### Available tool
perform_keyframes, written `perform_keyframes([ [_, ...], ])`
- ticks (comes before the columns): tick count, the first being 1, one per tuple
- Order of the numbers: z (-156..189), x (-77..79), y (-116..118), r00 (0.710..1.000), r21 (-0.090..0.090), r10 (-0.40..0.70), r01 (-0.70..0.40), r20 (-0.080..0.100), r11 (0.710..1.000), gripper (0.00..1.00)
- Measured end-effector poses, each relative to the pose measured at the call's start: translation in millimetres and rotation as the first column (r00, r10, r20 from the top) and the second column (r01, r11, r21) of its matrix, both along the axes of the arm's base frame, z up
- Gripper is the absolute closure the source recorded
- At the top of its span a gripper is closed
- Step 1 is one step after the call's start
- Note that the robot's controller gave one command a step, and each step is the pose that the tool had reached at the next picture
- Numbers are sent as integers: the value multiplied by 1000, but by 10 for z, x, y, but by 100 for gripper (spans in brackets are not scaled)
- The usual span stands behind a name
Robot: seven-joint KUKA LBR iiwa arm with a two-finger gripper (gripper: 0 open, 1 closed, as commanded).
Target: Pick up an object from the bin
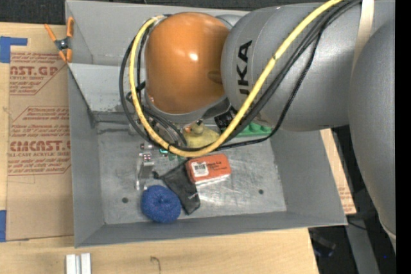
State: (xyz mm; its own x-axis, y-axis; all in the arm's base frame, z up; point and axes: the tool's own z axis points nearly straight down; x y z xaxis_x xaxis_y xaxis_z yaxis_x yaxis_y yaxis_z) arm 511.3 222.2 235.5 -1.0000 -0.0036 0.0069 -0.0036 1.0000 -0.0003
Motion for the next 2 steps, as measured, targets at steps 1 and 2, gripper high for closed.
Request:
perform_keyframes([
  [1,47,20,-15,1000,2,-3,3,8,1000,0],
  [2,-644,-61,-319,999,3,-36,36,11,999,0],
])
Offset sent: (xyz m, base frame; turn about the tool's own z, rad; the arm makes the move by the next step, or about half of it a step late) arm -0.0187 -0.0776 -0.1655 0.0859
